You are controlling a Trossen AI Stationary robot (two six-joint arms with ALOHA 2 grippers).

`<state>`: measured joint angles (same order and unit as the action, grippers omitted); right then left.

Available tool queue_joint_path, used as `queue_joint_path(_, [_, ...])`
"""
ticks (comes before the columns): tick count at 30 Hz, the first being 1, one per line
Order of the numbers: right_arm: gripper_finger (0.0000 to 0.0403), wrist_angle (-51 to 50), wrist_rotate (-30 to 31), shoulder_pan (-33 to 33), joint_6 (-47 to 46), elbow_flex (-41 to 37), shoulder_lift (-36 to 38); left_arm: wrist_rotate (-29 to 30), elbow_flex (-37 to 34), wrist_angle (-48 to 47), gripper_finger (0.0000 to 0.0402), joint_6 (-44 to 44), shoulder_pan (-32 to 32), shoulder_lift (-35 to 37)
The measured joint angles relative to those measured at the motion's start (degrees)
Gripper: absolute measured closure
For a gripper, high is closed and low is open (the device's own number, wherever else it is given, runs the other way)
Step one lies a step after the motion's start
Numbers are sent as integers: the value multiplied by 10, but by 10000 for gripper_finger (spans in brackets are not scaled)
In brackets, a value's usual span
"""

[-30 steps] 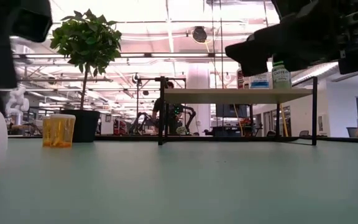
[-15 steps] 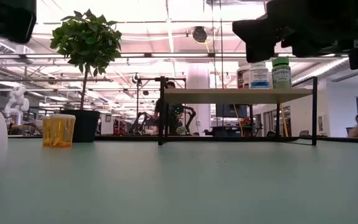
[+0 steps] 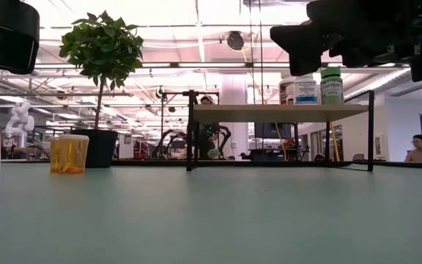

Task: Pick and place medicine bottles onto shelf by color
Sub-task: Put the bottom orange pill bottle on the shelf

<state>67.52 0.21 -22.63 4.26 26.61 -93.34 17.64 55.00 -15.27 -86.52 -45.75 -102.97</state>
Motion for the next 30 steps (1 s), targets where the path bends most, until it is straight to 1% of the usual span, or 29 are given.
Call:
queue_joint_path(4, [179, 0, -2, -1, 22, 0, 0, -2, 0, 4, 191, 7, 13, 0])
queue_joint_path(7, [179, 0, -2, -1, 25, 0, 0, -20, 0, 3, 211, 50, 31, 0])
queue_joint_path(9, [179, 0, -2, -1, 24, 0, 0, -25, 0, 4, 218, 90, 50, 1])
queue_joint_path(11, [179, 0, -3, 2, 27, 0, 0, -15, -1, 0, 220, 150, 73, 9])
queue_joint_path(14, [179, 14, -1, 12, 37, 0, 0, -10, -1, 18, 215, 234, 114, 17])
queue_joint_path(16, [179, 25, 0, 23, 24, 0, 0, -10, -1, 25, 210, 287, 139, 31])
queue_joint_path(20, [175, 26, -1, 46, -17, 0, 0, -4, -1, 76, 208, 424, 177, 49])
queue_joint_path(23, [161, 29, -3, 65, -43, 0, 0, -5, -1, 155, 209, 537, 196, 52])
queue_joint_path(25, [145, 44, -27, 76, -65, 0, 0, -24, -1, 206, 208, 596, 208, 52])
queue_joint_path(27, [125, 55, -59, 80, -82, 0, 0, -52, -1, 251, 205, 633, 219, 51])
queue_joint_path(30, [97, 55, -64, 72, -91, 0, 0, -76, -1, 284, 203, 656, 231, 50])
